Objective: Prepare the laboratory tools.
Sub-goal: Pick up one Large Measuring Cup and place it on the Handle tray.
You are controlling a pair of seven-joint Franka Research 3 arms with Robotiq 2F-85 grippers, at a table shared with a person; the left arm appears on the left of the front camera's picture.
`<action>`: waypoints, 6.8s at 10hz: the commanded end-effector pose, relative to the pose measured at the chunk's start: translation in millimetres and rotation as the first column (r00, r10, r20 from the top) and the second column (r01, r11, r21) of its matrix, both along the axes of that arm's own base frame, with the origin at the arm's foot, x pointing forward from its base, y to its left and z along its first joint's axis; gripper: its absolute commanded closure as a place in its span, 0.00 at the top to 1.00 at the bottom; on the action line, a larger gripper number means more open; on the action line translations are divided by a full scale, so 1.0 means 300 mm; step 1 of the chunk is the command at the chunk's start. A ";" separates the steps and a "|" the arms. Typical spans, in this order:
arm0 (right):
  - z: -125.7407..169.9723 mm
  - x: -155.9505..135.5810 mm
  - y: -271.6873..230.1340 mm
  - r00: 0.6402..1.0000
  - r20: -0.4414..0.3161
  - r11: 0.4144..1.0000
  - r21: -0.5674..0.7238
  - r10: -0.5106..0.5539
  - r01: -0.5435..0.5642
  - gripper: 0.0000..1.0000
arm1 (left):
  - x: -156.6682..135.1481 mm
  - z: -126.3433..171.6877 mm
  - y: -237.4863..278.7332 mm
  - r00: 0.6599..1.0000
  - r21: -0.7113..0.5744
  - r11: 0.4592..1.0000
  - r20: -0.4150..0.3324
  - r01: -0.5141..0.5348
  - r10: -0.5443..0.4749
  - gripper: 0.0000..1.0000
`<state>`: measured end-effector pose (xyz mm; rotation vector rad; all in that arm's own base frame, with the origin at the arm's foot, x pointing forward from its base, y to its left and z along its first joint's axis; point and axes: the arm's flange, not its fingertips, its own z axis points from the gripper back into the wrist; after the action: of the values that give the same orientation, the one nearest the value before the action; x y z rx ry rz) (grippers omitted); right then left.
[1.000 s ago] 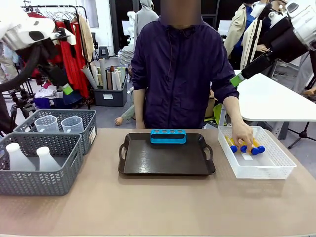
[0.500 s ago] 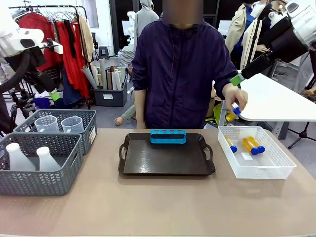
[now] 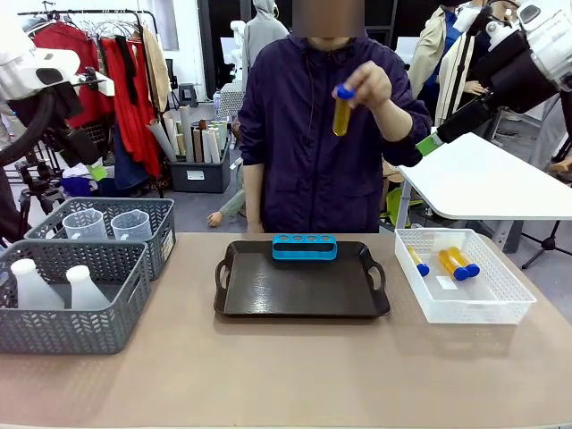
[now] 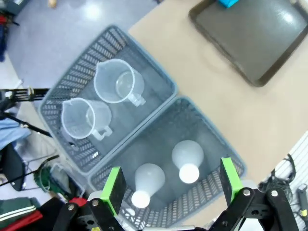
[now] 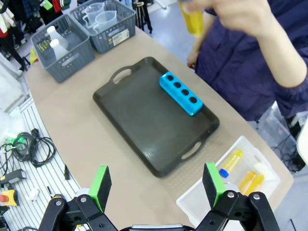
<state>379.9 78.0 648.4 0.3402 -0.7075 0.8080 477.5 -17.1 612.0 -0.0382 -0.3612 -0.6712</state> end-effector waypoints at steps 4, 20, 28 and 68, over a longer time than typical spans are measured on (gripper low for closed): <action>0.003 -0.001 -0.001 1.000 0.001 1.000 0.018 0.013 -0.013 1.00 | 0.151 -0.153 0.138 0.994 0.208 0.975 -0.057 -0.079 0.093 1.00; 0.003 -0.001 -0.001 1.000 0.001 1.000 0.018 0.013 -0.013 1.00 | 0.452 -0.659 0.398 0.874 0.063 0.877 -0.079 -0.477 0.480 1.00; 0.003 -0.001 -0.001 1.000 0.001 1.000 0.018 0.013 -0.013 1.00 | 0.459 -0.739 0.406 0.881 0.059 0.888 -0.113 -0.455 0.459 0.33; 0.003 -0.001 -0.001 1.000 0.001 1.000 0.018 0.013 -0.013 1.00 | 0.149 0.099 -0.978 0.777 0.158 0.761 -0.105 0.629 -0.620 0.00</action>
<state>379.5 78.2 648.5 0.3386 -0.7066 0.8085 510.5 -309.1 639.8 -0.0139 -0.2325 -1.2879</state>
